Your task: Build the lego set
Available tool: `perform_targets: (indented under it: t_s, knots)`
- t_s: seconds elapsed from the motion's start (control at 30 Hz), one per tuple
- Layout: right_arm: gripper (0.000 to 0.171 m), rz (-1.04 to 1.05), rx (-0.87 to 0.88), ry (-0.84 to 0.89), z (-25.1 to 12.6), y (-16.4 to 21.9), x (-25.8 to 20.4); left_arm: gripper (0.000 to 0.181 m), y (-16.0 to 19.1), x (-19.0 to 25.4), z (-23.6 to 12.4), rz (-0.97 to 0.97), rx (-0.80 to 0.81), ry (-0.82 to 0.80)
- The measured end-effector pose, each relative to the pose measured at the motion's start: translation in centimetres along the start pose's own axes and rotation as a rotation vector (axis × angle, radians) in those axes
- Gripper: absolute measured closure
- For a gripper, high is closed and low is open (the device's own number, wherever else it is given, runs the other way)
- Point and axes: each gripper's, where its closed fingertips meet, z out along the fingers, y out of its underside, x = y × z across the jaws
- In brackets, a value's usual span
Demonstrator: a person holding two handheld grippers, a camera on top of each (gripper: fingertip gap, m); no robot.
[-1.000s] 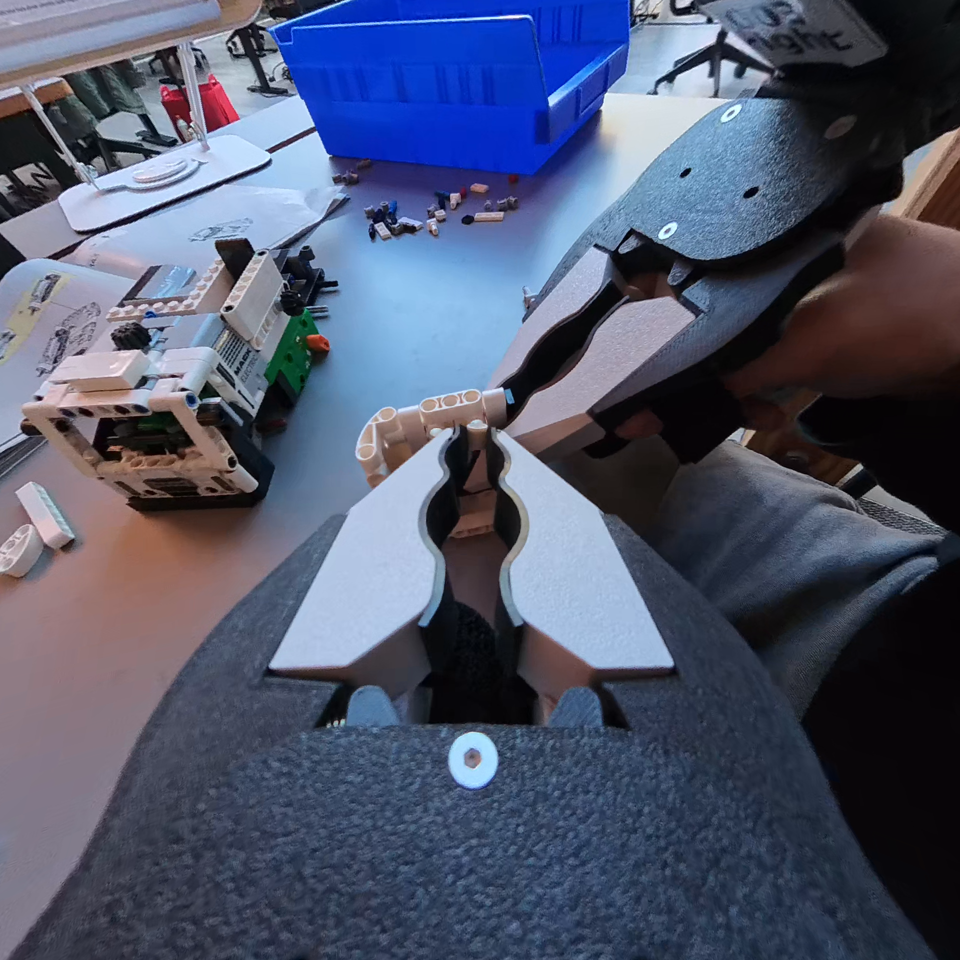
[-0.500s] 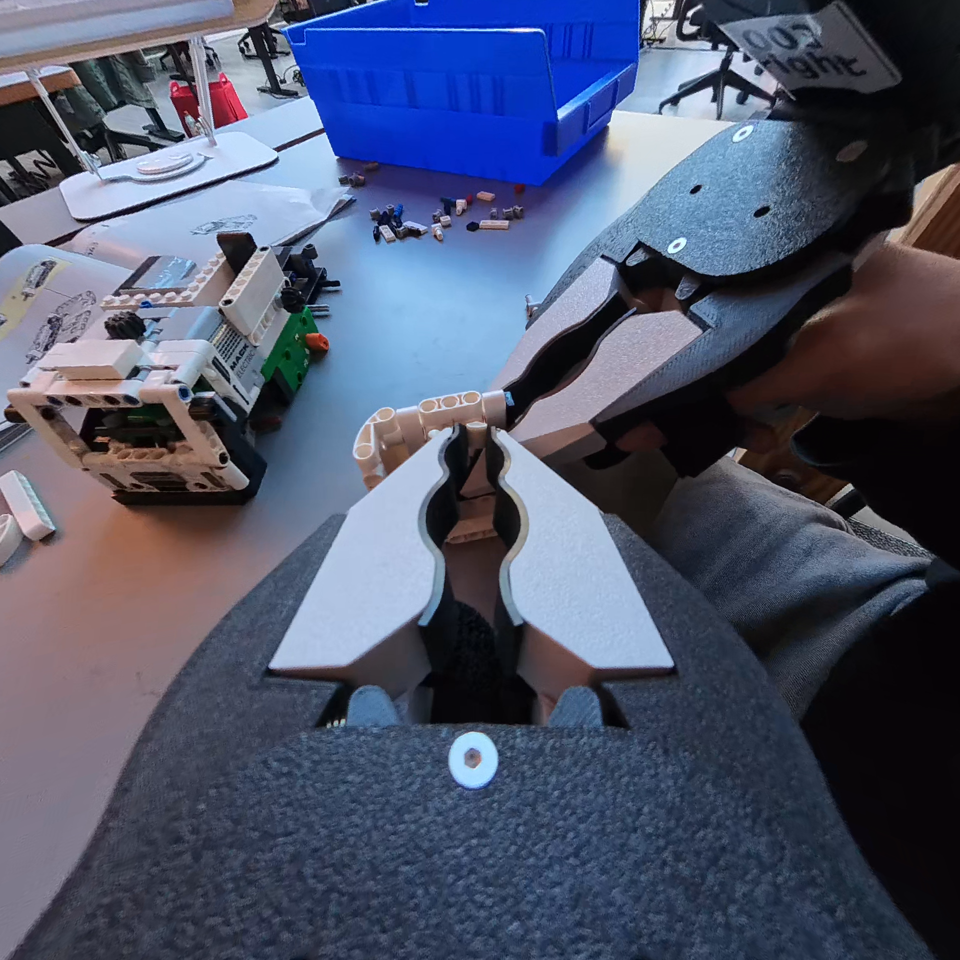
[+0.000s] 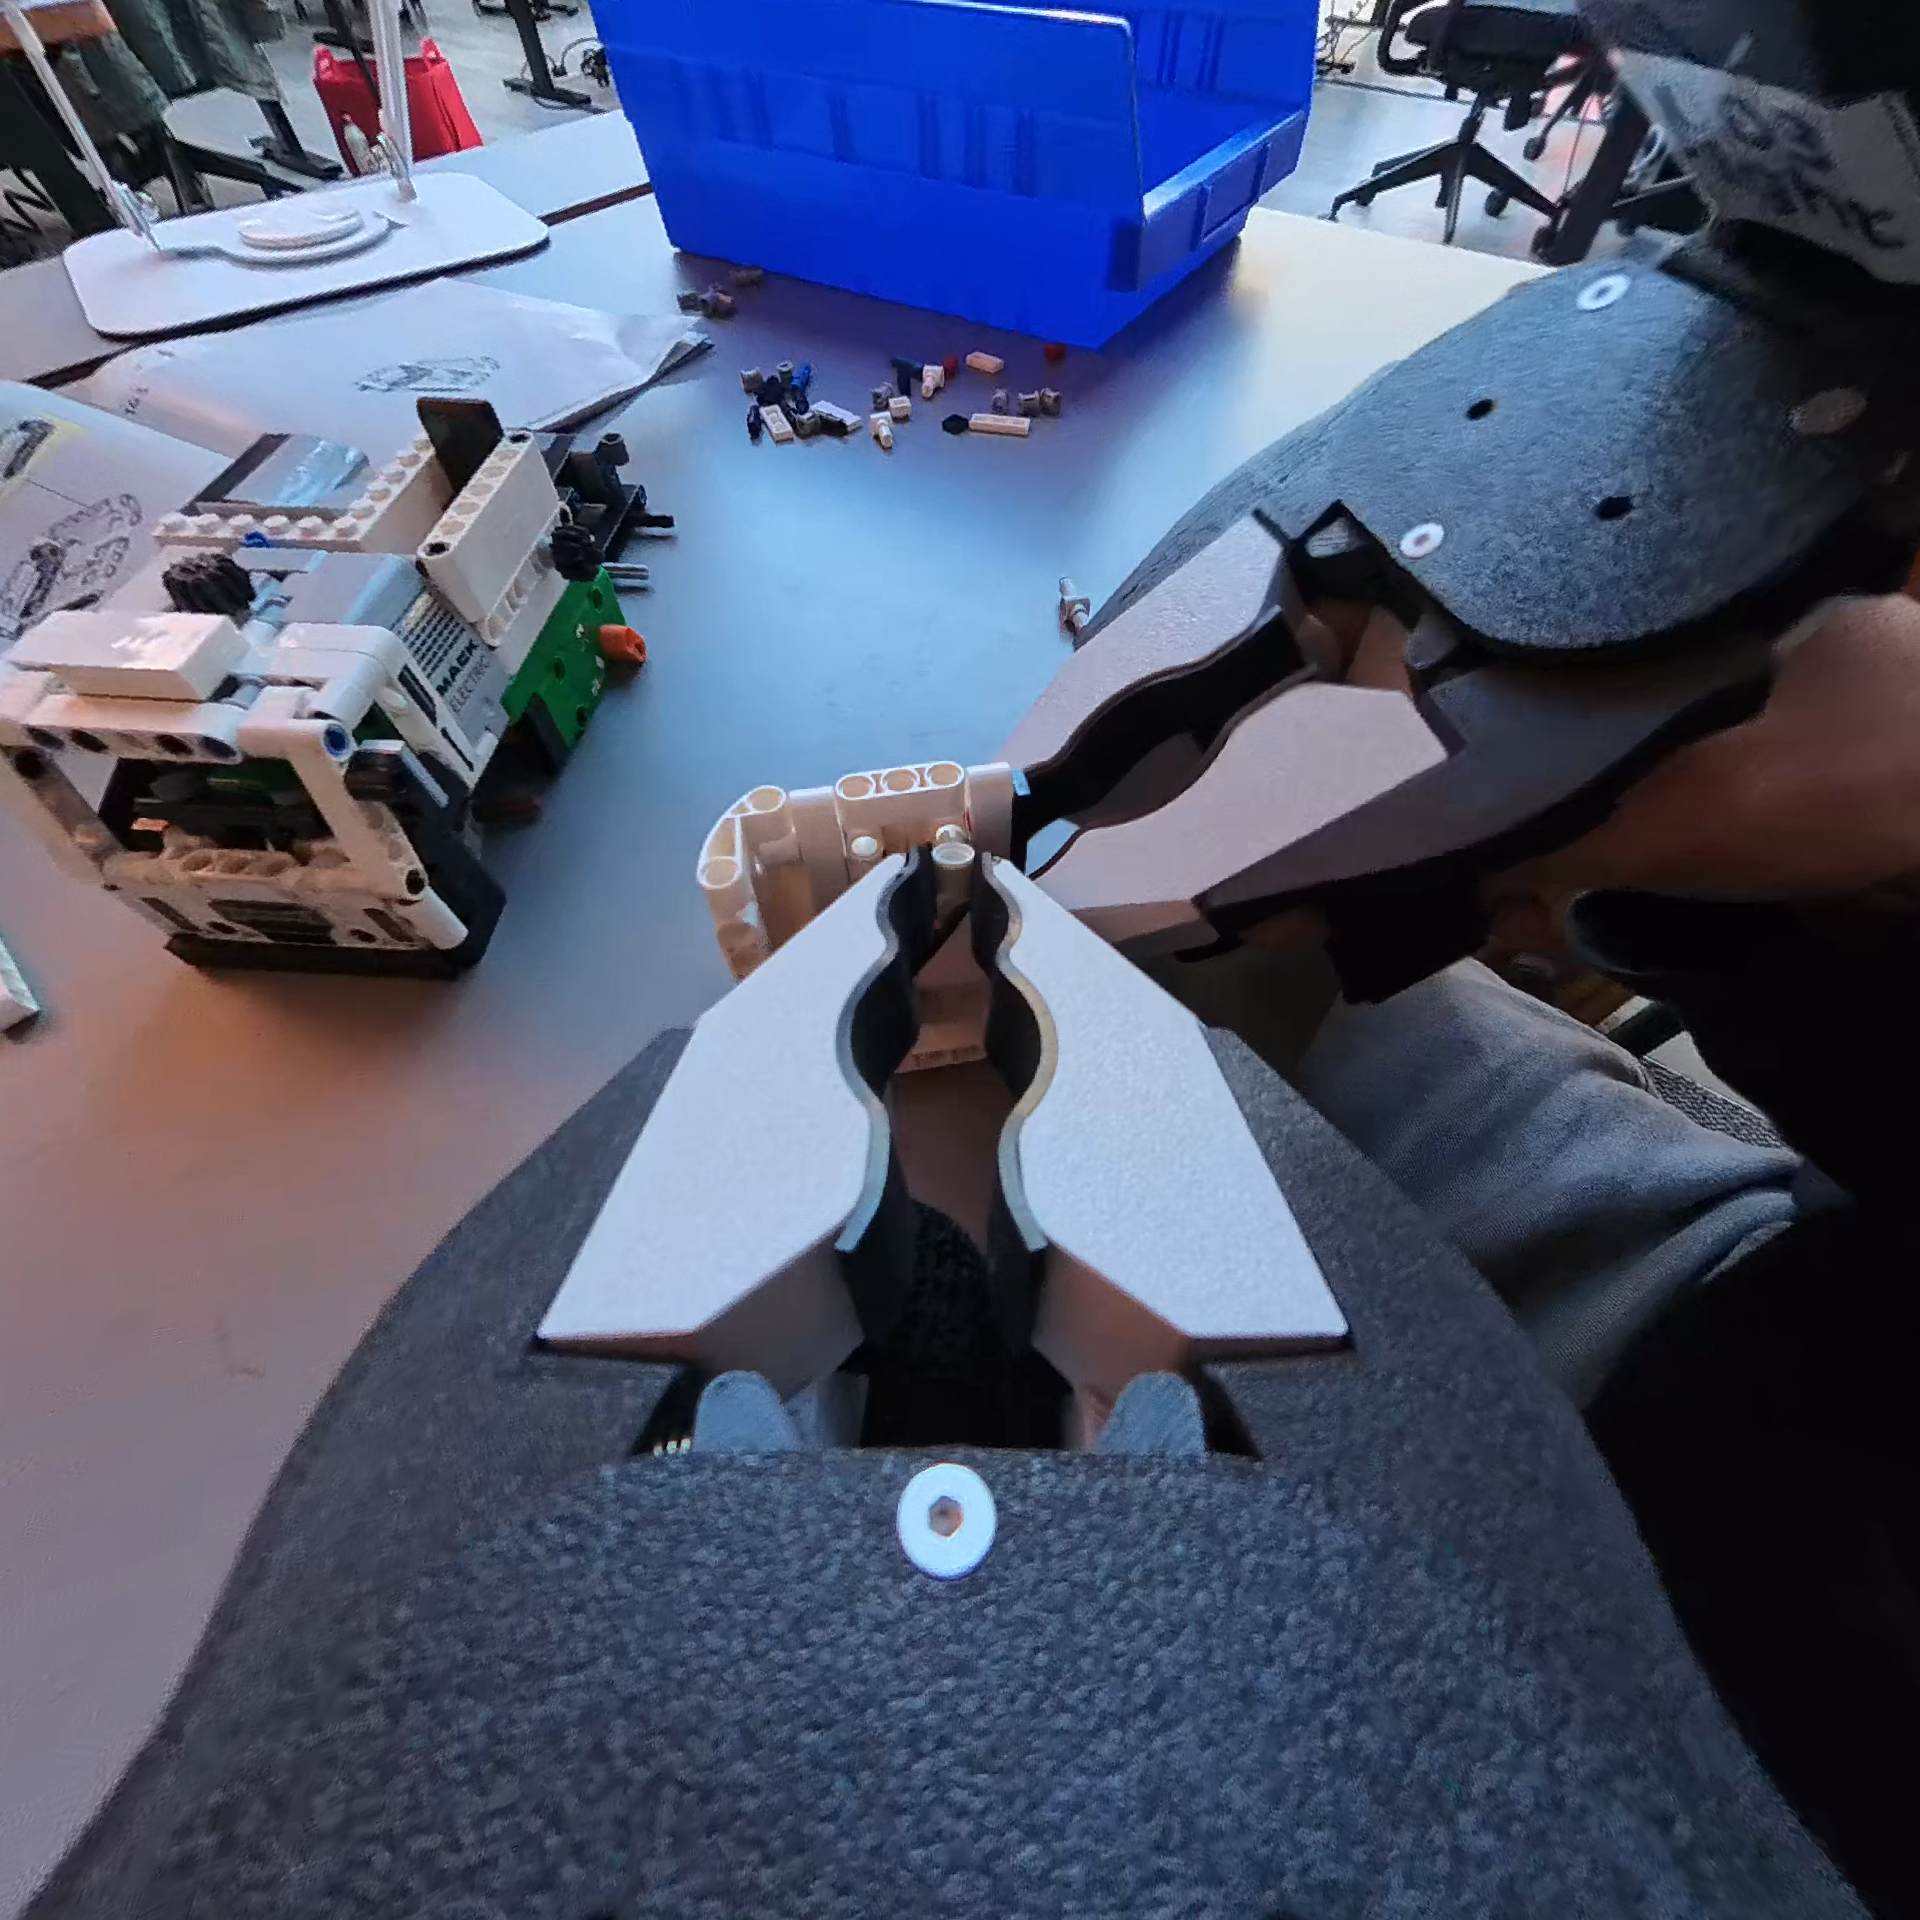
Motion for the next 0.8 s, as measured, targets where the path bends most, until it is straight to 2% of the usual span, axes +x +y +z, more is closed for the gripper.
perform_targets:
  t_s: [0.03,0.4,0.57,0.8]
  knots:
    - [0.156,-0.032,-0.002,0.032,0.02,0.02,0.13,0.175,0.1,0.0,0.0,-0.007,-0.007,-0.003]
    - [0.154,-0.168,-0.009,0.15,0.19,-0.02,0.73,0.175,0.28,-0.12,0.3,-0.109,-0.023,0.048]
    - [0.154,-0.158,-0.006,0.152,0.29,-0.12,0.76,0.175,-0.01,-0.24,0.22,-0.215,-0.009,0.131]
    - [0.151,-0.118,0.01,0.124,-0.12,-0.07,0.67,0.175,0.05,-0.17,0.34,-0.203,-0.019,0.133]
